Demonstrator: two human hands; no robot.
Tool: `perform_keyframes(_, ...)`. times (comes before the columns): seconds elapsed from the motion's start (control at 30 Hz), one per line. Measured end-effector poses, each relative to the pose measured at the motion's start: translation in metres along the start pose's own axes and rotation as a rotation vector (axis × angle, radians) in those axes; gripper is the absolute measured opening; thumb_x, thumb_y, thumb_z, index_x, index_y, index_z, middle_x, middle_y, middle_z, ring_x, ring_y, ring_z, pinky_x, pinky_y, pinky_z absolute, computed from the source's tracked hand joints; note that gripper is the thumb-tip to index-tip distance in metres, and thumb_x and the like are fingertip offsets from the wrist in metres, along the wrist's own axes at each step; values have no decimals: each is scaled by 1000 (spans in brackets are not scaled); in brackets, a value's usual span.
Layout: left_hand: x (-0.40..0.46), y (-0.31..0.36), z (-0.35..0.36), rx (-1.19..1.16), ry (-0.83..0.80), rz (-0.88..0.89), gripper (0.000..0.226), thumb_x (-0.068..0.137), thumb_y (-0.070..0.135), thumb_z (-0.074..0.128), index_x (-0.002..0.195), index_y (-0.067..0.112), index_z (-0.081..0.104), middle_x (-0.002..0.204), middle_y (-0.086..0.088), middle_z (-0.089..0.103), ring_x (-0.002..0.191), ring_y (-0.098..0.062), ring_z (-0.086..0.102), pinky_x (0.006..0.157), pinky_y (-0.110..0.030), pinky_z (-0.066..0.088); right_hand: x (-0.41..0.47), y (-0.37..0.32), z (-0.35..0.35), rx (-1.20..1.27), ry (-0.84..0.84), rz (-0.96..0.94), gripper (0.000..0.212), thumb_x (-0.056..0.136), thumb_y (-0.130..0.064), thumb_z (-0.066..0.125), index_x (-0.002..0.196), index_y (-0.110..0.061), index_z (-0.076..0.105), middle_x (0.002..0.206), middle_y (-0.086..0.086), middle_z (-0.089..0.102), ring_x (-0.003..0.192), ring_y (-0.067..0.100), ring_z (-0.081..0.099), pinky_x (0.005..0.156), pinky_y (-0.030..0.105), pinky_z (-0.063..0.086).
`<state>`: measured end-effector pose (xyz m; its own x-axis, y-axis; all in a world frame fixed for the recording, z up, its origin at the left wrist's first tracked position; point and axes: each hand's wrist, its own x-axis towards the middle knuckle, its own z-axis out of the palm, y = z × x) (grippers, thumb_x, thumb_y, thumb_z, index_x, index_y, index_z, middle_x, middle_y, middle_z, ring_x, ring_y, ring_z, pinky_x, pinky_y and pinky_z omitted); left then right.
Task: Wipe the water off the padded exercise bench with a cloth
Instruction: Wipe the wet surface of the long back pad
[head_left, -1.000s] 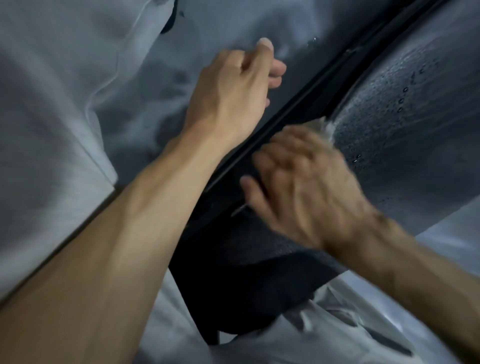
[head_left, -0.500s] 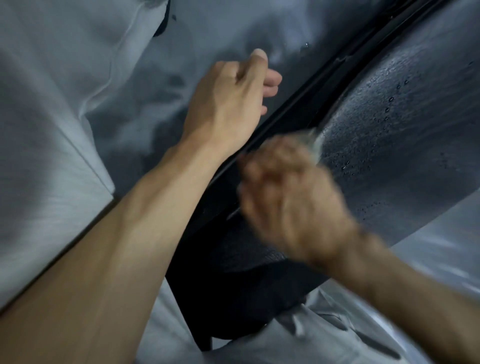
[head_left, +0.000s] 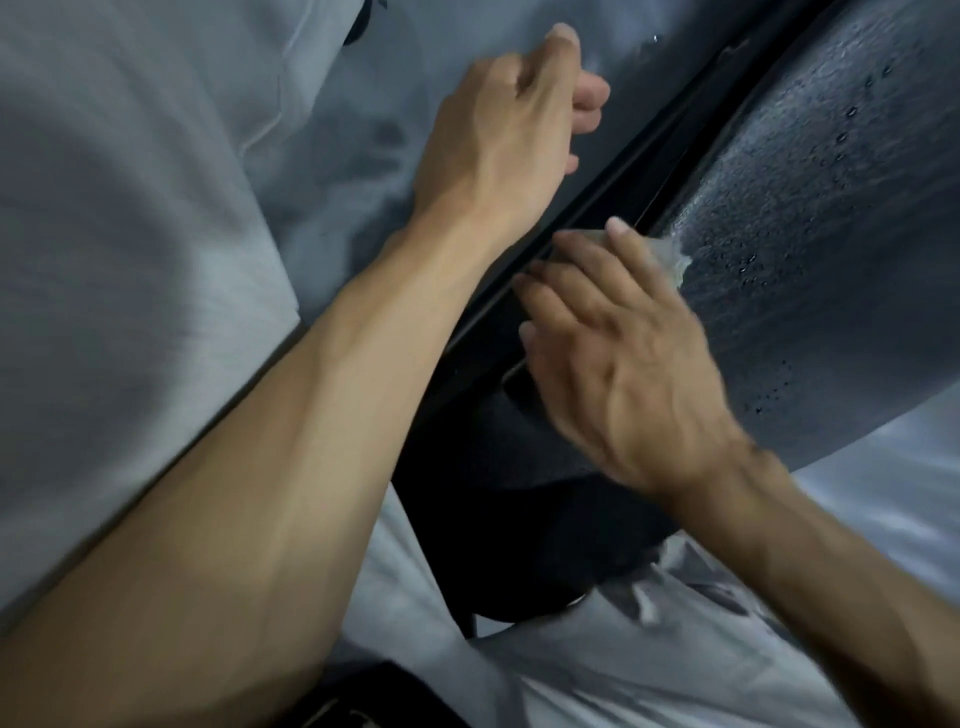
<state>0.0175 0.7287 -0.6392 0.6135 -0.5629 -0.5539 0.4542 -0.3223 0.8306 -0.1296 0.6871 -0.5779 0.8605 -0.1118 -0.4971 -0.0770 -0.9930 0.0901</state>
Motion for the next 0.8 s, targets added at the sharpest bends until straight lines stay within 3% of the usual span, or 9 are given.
perform_keyframes(0.13,-1,1,-3,-1,29,2,48,111,37,32,105,21,78,93,11,78,76,-2,74,61,-11,49,-29,-78,26,208,-101,-194,45,99,-19,46,137,0,59,141,20,58,138,38,46,125,48,16)
perform_keyframes(0.23,0,1,-4,-2,39,-2,49,110,37,33,104,21,78,92,10,78,75,-3,74,61,-11,49,-31,-80,33,261,-107,-351,46,99,-19,46,141,-4,57,147,18,54,139,34,47,124,44,22)
perform_keyframes(0.3,1,0,-3,-3,35,-7,48,110,38,34,101,23,79,90,10,79,72,-5,74,63,-15,50,-19,-55,29,233,-69,-323,42,101,-21,50,140,-7,59,150,15,53,138,32,49,120,41,30)
perform_keyframes(0.37,1,0,-2,-11,33,-12,48,109,39,34,98,24,79,88,10,79,71,-6,75,64,-16,50,-3,-22,22,123,-45,-220,39,108,-32,42,131,-9,65,149,15,53,138,32,48,116,42,35)
perform_keyframes(0.47,0,-1,-2,-12,30,-5,48,109,39,34,98,24,79,88,10,79,71,-6,75,67,-19,51,9,4,6,28,-51,-108,50,111,-37,29,118,-8,70,136,14,63,133,31,53,119,42,32)
perform_keyframes(0.53,0,-1,-1,-7,21,-8,49,108,41,34,98,25,79,88,11,79,70,-6,75,72,-25,53,2,-10,11,26,-25,-104,46,110,-32,30,118,-7,69,124,13,67,124,33,57,121,43,27)
perform_keyframes(0.63,0,-1,0,-1,13,-4,48,108,42,34,97,27,78,88,13,78,71,-5,74,73,-25,54,-24,-56,27,134,-6,-179,40,106,-25,44,132,-2,63,135,17,63,132,36,53,123,46,23)
perform_keyframes(0.73,1,-2,0,-3,11,0,48,109,40,34,99,25,79,90,11,79,73,-4,74,67,-17,52,-39,-72,35,160,-43,-359,43,105,-17,39,142,-3,56,147,17,55,142,36,43,125,46,20)
perform_keyframes(0.8,2,-4,-1,-10,15,2,49,109,40,34,99,24,79,90,9,79,74,-4,75,66,-15,51,-33,-55,33,136,-35,-404,43,105,-17,38,143,-7,56,145,13,57,141,31,47,124,45,22)
